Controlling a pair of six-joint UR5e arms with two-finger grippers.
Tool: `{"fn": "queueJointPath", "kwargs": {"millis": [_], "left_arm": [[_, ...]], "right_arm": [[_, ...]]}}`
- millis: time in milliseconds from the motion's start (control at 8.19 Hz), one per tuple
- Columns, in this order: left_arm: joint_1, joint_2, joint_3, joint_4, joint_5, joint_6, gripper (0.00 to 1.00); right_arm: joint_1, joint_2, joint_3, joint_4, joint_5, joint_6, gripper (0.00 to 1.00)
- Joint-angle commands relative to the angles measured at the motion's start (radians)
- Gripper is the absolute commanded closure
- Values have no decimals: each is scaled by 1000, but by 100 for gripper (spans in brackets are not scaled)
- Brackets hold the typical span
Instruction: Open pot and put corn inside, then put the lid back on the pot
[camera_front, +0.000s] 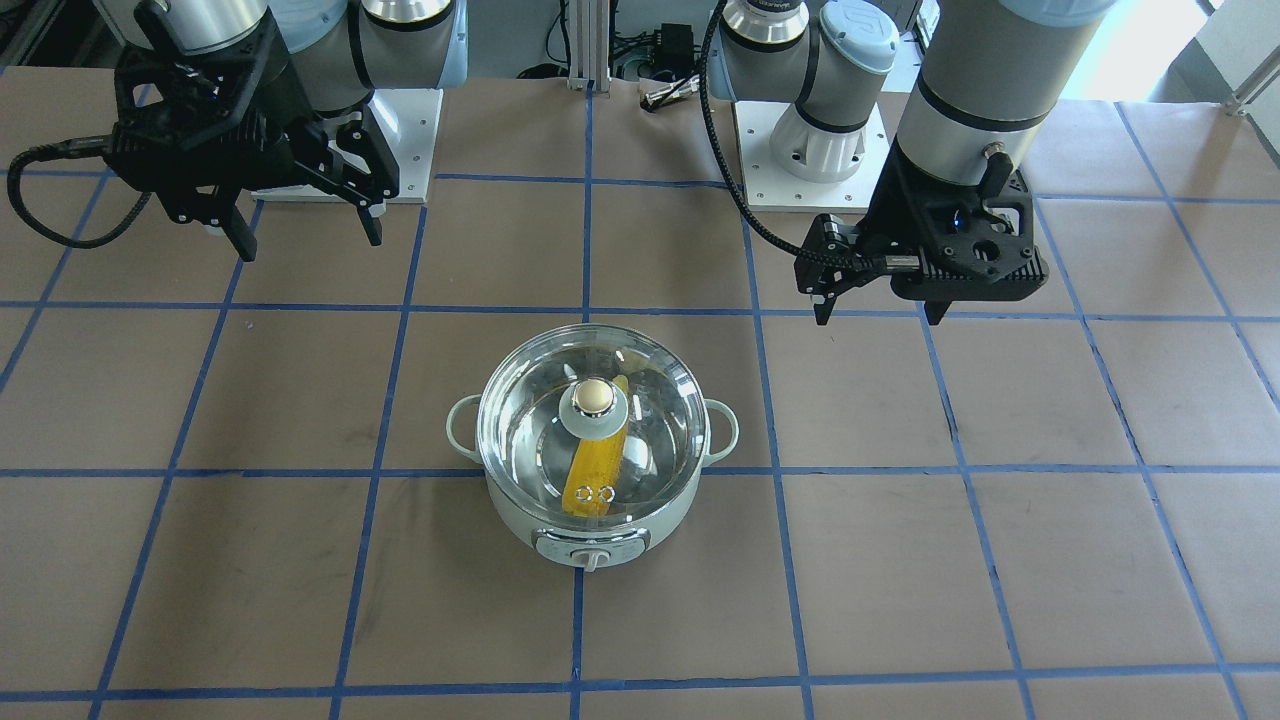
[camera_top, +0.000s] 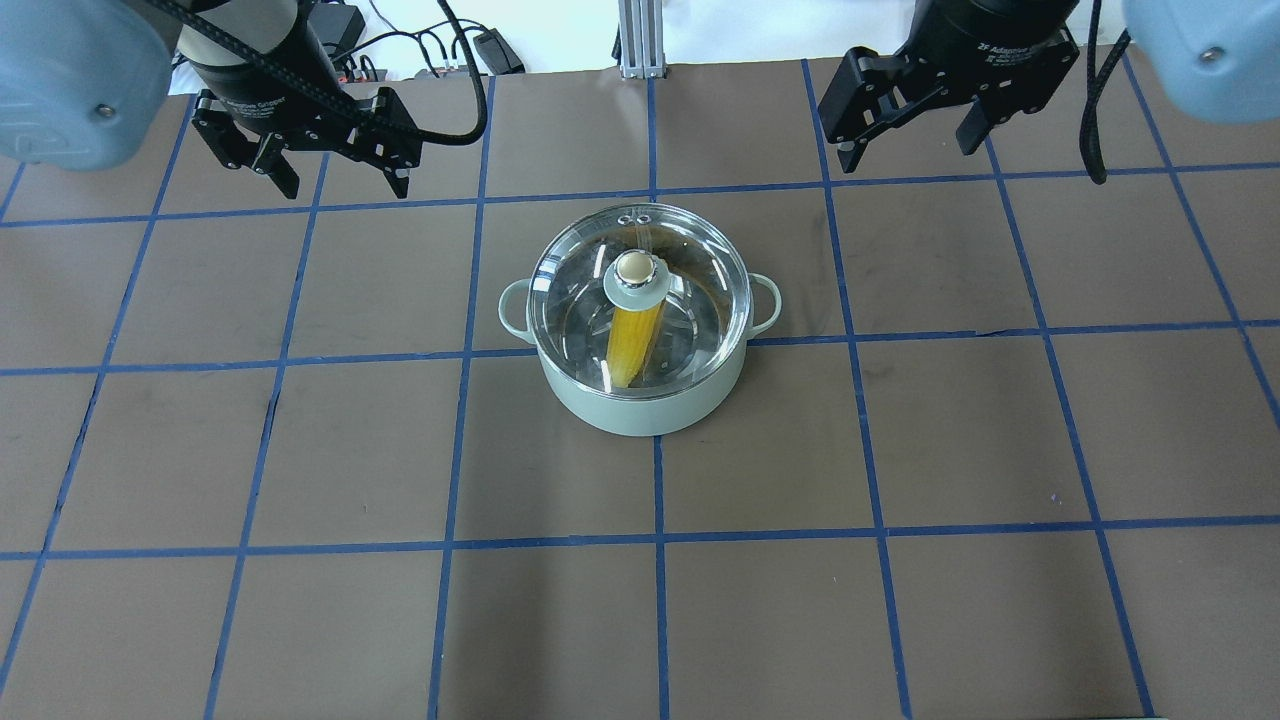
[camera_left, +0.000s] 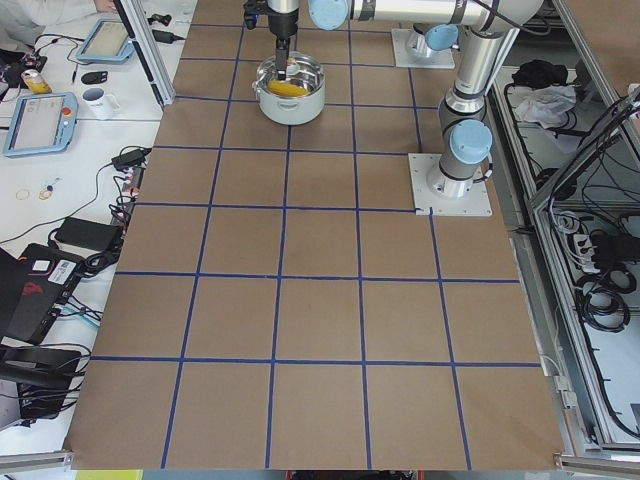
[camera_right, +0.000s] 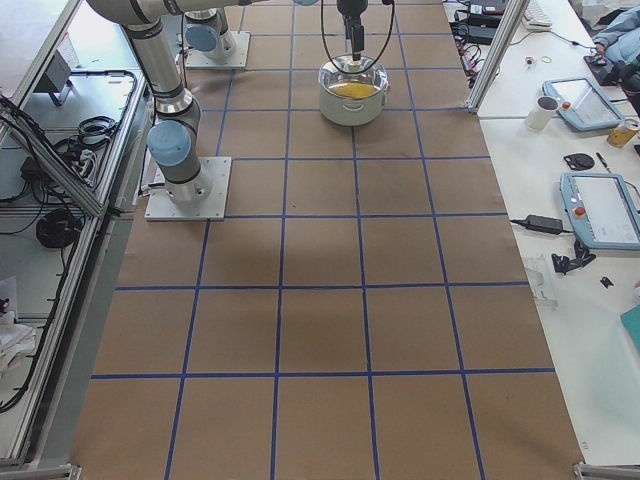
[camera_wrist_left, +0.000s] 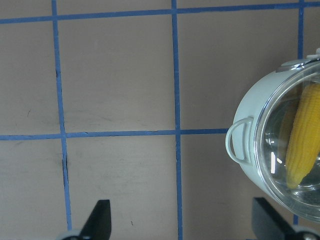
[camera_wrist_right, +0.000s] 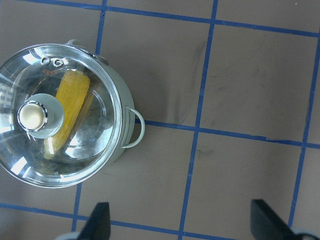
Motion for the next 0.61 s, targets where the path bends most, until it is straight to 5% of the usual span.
{"fn": "queueJointPath", "kwargs": {"millis": [0, 489], "left_arm": [[0, 0, 0, 1, 0, 1, 0], [0, 0, 0, -1, 5, 1, 0]], "right_arm": [[0, 0, 0, -3, 1, 0, 0], [0, 0, 0, -18, -1, -13, 0]]}}
